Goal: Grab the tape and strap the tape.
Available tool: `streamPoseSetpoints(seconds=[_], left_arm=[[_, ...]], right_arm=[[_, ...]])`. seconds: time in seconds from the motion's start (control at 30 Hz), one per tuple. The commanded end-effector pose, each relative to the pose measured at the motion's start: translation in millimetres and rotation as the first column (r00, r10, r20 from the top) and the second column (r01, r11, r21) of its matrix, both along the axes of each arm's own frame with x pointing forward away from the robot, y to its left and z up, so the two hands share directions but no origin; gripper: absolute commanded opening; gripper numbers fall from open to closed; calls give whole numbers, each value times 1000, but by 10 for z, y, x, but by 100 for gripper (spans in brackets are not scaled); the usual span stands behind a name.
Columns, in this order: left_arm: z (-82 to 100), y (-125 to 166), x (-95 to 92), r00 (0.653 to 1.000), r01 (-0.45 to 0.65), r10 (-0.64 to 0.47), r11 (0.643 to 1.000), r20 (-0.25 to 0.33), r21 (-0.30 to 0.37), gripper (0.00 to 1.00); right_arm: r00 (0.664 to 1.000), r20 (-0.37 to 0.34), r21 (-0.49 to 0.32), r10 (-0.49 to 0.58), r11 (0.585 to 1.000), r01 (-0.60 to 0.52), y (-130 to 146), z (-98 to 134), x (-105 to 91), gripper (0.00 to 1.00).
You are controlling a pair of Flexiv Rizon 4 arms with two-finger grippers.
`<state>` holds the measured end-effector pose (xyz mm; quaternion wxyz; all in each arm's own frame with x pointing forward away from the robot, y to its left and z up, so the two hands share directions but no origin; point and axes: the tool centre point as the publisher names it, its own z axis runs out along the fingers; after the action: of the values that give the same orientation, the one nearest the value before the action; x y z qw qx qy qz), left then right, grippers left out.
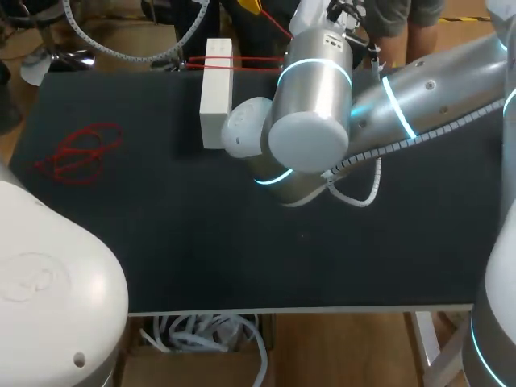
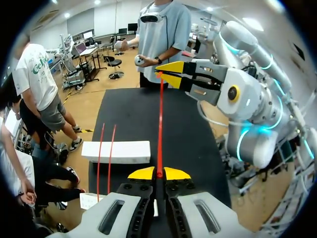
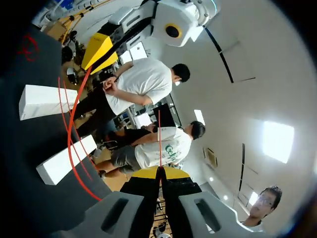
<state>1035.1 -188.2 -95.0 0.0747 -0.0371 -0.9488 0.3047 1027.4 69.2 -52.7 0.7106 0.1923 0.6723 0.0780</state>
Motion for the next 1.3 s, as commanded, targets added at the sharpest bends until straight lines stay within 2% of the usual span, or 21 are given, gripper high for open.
streamPoseSetpoints(seconds=[0.03, 0.37, 0.43, 0.47, 0.63, 0.8, 1.0, 1.3], left_arm=[[13, 1, 3, 1000, 1, -1, 1000, -2, 5, 0], [13, 1, 3, 1000, 1, -1, 1000, -2, 5, 0], [13, 1, 3, 1000, 1, -1, 1000, -2, 5, 0], [13, 1, 3, 1000, 1, -1, 1000, -2, 5, 0], [13, 1, 3, 1000, 1, -1, 1000, -2, 5, 0], [13, 1, 3, 1000, 1, -1, 1000, -2, 5, 0], [13, 1, 3, 1000, 1, -1, 1000, -2, 5, 0], [13, 1, 3, 1000, 1, -1, 1000, -2, 5, 0]], right_arm=[[1000, 2, -4, -13, 1000, 13, 56, -10, 5, 0], [1000, 2, -4, -13, 1000, 13, 56, -10, 5, 0], [1000, -2, -76, -14, 997, 13, 111, 6, -53, 0], [999, -36, -75, -7, 997, 5, 126, 19, -67, 0], [1000, -26, -184, 17, 983, -21, 201, 126, -147, 0], [998, -33, -354, 46, 934, -55, 259, 153, -208, 0], [998, -54, -477, 14, 878, -39, 288, 144, -218, 0], [995, -81, -534, -58, 846, 6, 417, 101, -138, 0]])
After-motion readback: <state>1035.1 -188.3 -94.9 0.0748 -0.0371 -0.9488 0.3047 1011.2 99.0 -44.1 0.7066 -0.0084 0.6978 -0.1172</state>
